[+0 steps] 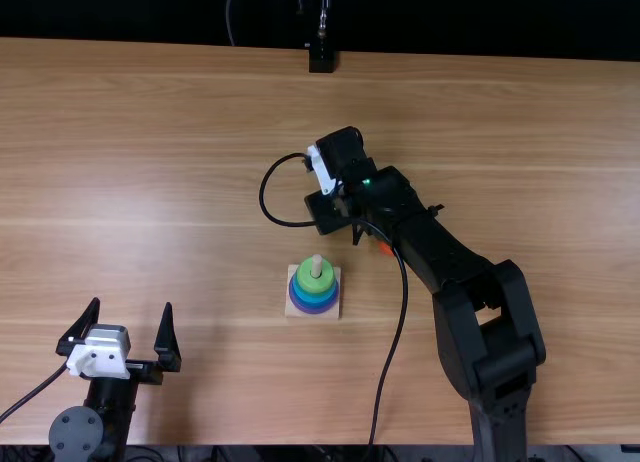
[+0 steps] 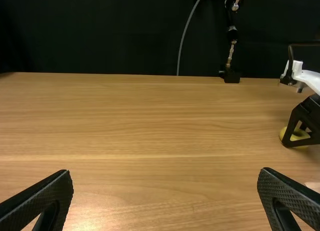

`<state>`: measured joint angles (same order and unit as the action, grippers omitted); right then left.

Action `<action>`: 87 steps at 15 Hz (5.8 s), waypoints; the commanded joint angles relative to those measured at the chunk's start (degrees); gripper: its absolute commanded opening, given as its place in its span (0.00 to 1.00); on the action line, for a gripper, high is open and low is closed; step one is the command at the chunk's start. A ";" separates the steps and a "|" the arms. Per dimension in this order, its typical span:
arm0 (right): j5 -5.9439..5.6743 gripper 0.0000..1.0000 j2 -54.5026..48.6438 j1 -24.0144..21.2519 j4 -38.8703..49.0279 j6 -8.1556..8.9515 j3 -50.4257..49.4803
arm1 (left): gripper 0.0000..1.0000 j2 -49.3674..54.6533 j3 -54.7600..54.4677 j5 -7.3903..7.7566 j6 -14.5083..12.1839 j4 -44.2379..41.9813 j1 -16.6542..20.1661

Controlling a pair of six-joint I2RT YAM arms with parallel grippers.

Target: Build the Hanoi tower: stack the rings onto the peg from bottom to top in this color order: purple, dark blue, light blue, dark green, light green, yellow, orange.

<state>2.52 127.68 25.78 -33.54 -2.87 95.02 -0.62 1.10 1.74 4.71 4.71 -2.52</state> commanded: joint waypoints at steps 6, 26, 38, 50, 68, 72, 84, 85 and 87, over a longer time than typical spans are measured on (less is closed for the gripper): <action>0.32 0.00 -3.84 0.15 -14.41 0.34 7.55 | 1.00 0.62 -1.10 1.53 -0.49 2.57 0.33; 5.60 0.00 -23.88 7.27 -45.10 -0.29 21.70 | 1.00 0.62 -1.10 1.53 -0.49 2.57 0.33; 5.91 0.00 -25.11 11.40 -44.67 -0.29 12.99 | 1.00 0.62 -1.10 1.53 -0.49 2.57 0.33; 5.91 0.00 -24.41 11.13 -43.09 -0.08 14.05 | 1.00 0.62 -1.10 1.53 -0.49 2.57 0.33; 5.28 0.00 -24.93 10.34 -37.19 -0.82 9.30 | 1.00 0.62 -1.10 1.53 -0.49 2.57 0.33; 5.39 0.00 -25.11 9.29 -37.19 -0.82 9.22 | 1.00 0.62 -1.10 1.53 -0.49 2.57 0.33; 5.49 1.00 -26.25 9.82 -39.82 -0.40 9.92 | 1.00 0.62 -1.10 1.53 -0.49 2.57 0.33; 5.49 1.00 -26.25 9.64 -39.40 -0.29 10.01 | 1.00 0.62 -1.10 1.53 -0.49 2.57 0.33; 5.39 1.00 -26.16 8.94 -38.56 -0.29 10.27 | 1.00 0.62 -1.10 1.53 -0.49 2.57 0.33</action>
<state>7.92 103.44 35.46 -72.14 -3.11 104.97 -0.62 1.10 1.72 4.71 4.73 -2.52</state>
